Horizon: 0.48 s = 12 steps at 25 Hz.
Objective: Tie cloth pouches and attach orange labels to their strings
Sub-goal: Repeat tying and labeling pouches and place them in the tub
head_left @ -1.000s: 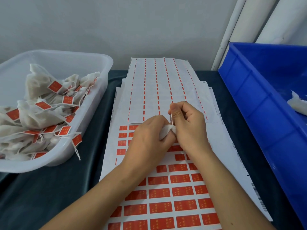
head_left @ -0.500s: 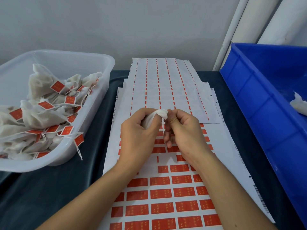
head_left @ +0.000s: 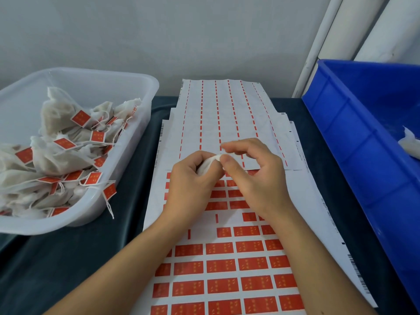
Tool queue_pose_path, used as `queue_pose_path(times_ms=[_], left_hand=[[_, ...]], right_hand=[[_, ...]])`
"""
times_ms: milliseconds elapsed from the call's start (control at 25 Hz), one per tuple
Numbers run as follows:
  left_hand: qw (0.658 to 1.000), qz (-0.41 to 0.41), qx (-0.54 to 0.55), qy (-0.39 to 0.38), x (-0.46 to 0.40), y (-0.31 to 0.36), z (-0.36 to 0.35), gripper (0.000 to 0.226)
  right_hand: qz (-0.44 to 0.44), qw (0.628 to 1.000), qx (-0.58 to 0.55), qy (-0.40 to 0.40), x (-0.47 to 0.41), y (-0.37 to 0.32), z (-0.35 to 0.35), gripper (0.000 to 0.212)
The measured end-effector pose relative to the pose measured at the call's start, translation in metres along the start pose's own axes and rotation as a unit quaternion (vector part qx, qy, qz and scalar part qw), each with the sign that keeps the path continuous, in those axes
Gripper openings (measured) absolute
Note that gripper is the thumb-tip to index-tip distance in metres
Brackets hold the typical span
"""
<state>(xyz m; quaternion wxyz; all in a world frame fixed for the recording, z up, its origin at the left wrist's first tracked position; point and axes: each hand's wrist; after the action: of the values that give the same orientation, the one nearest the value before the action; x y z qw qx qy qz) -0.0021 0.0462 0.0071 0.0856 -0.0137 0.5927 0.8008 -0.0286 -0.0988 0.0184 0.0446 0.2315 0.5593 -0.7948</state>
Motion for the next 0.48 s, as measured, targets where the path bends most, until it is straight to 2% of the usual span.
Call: queue_pose_path(times_ms=[120,240,360,480], left_hand=[[0.999,-0.009,0.014,-0.036,-0.0022,-0.0027,0.0002,0.014],[0.994,0.005,0.062,-0.091,-0.0028,-0.0044,-0.0003,0.022],[0.977,0.039,0.157,-0.141,-0.0031,-0.0055,-0.0004,0.028],[0.964,0.058,0.202,-0.163,-0.0034,-0.0027,-0.0013,0.026]], right_hand=[[-0.004,1.000,0.005,-0.004,-0.0019,0.0029,0.0037,0.009],[-0.029,1.000,-0.010,0.001,-0.0039,0.0016,0.0073,0.013],[-0.010,1.000,-0.018,0.009,-0.0030,-0.0002,0.0067,0.012],[0.032,0.999,0.020,0.022,-0.0017,0.0001,0.0073,0.007]])
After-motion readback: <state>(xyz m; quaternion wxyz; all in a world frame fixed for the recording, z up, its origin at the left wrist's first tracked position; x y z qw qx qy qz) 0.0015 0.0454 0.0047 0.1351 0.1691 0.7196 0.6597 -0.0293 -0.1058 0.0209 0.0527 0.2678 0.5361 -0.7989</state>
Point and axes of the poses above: each hand's wrist, its own x-axis away from the middle knuckle, its own z-axis out of the back of the hand, y = z × x, and after that the axes turned 6 degrees about -x, right-handed
